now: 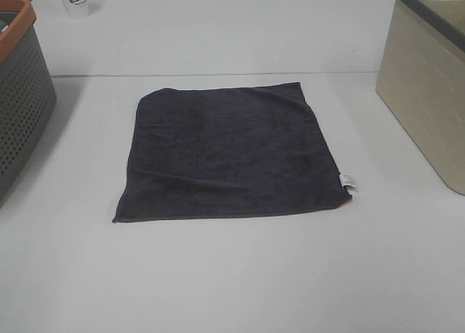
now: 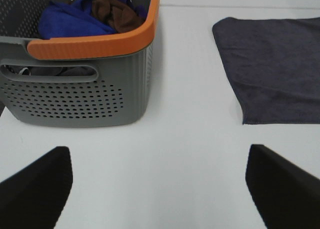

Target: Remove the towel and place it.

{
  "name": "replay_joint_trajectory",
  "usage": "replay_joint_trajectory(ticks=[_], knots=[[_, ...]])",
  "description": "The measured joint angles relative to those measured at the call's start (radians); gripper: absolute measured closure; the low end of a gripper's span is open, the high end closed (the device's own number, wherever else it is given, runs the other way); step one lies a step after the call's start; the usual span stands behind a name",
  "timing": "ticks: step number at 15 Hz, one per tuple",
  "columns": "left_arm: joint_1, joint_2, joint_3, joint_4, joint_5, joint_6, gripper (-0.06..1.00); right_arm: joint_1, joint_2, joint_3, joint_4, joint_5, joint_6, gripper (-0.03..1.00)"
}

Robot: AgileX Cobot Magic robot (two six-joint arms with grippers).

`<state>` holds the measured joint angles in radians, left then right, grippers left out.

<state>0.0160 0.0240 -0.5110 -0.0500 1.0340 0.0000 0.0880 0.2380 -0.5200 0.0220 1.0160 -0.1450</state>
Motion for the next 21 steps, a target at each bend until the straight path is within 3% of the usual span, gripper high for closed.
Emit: replay_joint_trajectory(ticks=[6, 21], knots=[[0.0, -0.029, 0.0, 0.022, 0.003, -0.03, 0.12, 0.0, -0.23, 0.02, -0.001, 0.03, 0.0, 0.3], [0.0, -0.029, 0.0, 0.023, 0.003, -0.031, 0.13, 0.0, -0.242, 0.02, -0.001, 0.032, 0.0, 0.3]])
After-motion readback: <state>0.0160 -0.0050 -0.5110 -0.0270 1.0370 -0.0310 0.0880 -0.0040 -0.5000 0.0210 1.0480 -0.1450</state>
